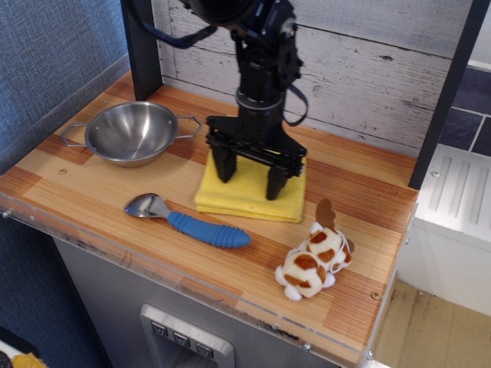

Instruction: Place the yellow cloth touching the spatula

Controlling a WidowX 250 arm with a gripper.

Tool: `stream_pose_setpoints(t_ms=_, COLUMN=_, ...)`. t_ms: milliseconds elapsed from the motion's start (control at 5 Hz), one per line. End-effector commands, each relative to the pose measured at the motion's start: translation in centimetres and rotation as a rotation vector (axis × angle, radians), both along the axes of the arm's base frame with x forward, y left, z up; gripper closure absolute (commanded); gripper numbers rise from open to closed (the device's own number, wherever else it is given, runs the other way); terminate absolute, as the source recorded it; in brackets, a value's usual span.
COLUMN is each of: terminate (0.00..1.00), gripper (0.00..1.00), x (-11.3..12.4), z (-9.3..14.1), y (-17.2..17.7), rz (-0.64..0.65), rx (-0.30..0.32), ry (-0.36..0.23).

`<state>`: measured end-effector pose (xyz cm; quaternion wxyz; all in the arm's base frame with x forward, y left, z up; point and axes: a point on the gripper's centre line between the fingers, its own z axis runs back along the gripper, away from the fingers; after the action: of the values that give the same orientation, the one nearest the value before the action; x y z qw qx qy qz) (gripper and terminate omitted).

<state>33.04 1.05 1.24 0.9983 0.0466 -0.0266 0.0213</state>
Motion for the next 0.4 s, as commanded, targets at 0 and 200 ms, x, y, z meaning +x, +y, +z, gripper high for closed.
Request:
stream_pose_setpoints(t_ms=0, terminate=0.0, gripper=0.0, x=-0.44, z=2.03, y=1.25, rz=0.059, rx=0.013, ry=-0.054)
stream_pose_setpoints(t_ms=200, terminate=0.0, gripper=0.0, x=-0.34, z=1.68, y=0.97, rz=0.055, rx=0.006, ry=-0.049)
